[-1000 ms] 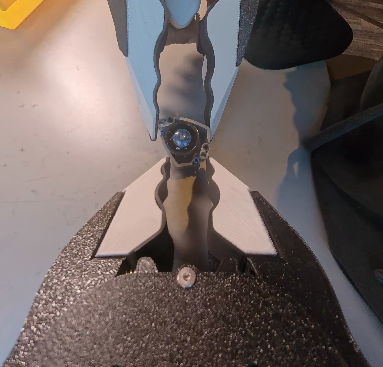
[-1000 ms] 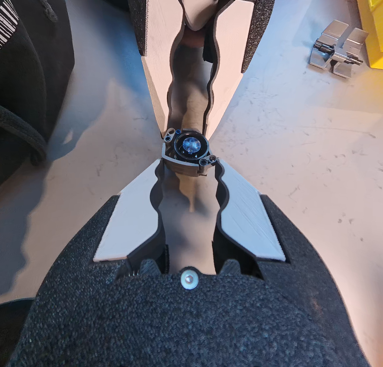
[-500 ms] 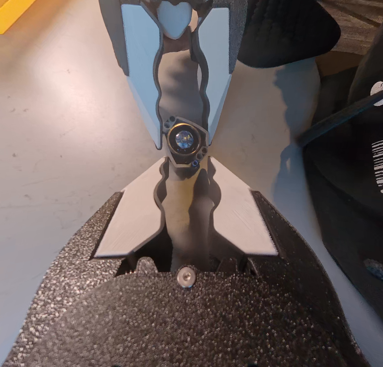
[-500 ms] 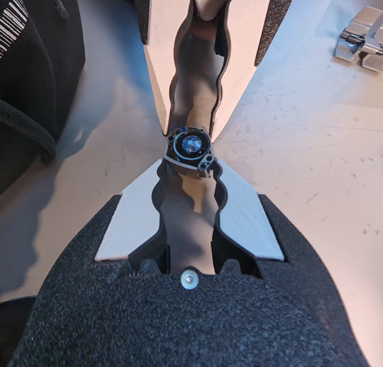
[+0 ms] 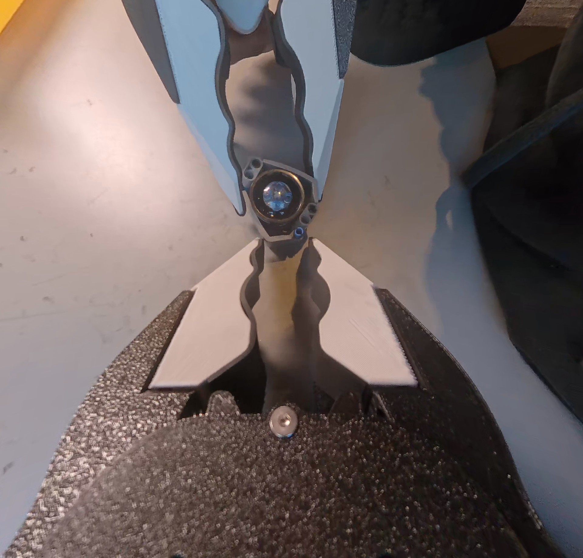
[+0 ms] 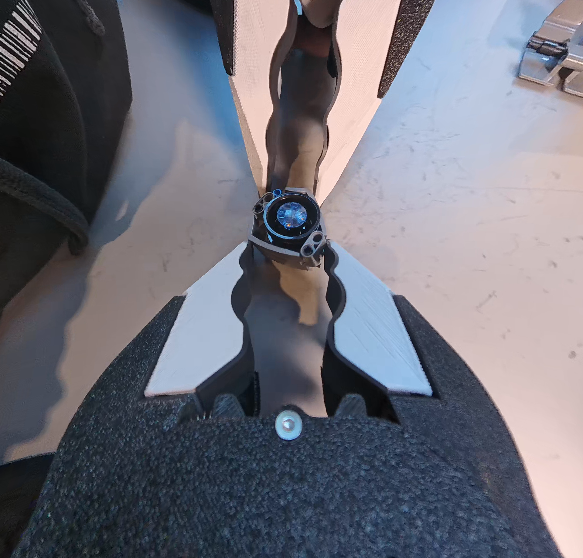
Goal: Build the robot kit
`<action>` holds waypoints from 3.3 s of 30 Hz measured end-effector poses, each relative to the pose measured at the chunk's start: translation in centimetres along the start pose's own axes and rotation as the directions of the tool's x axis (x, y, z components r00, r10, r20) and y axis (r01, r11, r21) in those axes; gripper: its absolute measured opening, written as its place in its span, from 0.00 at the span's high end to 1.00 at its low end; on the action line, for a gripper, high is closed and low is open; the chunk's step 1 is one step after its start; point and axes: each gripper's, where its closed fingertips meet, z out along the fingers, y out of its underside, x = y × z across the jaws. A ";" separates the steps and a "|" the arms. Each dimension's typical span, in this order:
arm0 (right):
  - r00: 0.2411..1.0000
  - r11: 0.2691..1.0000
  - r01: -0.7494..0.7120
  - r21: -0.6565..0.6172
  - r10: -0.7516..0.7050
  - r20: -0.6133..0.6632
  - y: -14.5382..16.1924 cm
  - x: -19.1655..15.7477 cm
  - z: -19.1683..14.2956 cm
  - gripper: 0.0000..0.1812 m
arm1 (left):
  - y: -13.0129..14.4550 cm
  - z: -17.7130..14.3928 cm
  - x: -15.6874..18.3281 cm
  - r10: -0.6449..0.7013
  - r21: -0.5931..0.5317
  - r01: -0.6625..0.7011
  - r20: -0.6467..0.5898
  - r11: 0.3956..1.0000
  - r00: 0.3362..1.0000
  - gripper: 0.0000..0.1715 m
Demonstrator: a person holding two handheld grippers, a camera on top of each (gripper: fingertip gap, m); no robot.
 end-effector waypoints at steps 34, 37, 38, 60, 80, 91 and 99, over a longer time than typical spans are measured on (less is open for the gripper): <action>0.980 0.994 -0.058 0.097 0.075 -0.187 -0.7 0.7 -1.3 0.77 | -0.6 0.3 -0.6 -0.081 0.009 0.081 0.095 0.997 0.992 0.82; 0.980 0.996 -0.055 0.076 0.068 -0.187 -0.5 0.6 -1.0 0.77 | -0.5 0.4 -0.5 -0.077 -0.001 0.078 0.102 0.997 0.992 0.83; 0.980 0.996 -0.053 0.070 0.066 -0.187 -0.4 0.5 -1.0 0.77 | -0.5 0.4 -0.3 -0.075 -0.001 0.075 0.099 0.997 0.992 0.83; 0.994 0.997 -0.065 -0.038 0.061 -0.095 -0.1 -0.1 -1.0 0.77 | -0.9 0.2 0.7 -0.077 0.031 0.075 0.050 0.997 0.996 0.80; 0.991 0.995 -0.088 -0.046 0.082 -0.105 -0.3 -0.5 -0.6 0.76 | -1.1 0.4 0.8 -0.133 0.031 0.132 0.047 0.991 0.990 0.78; 0.989 0.995 -0.087 -0.042 0.081 -0.124 -0.6 -0.5 -0.3 0.75 | -1.3 0.6 0.8 -0.175 0.043 0.173 0.065 0.984 0.982 0.76; 0.991 0.996 -0.085 -0.031 0.082 -0.103 -0.8 -0.9 0.2 0.75 | -1.3 0.6 0.7 -0.161 0.044 0.159 0.068 0.986 0.985 0.79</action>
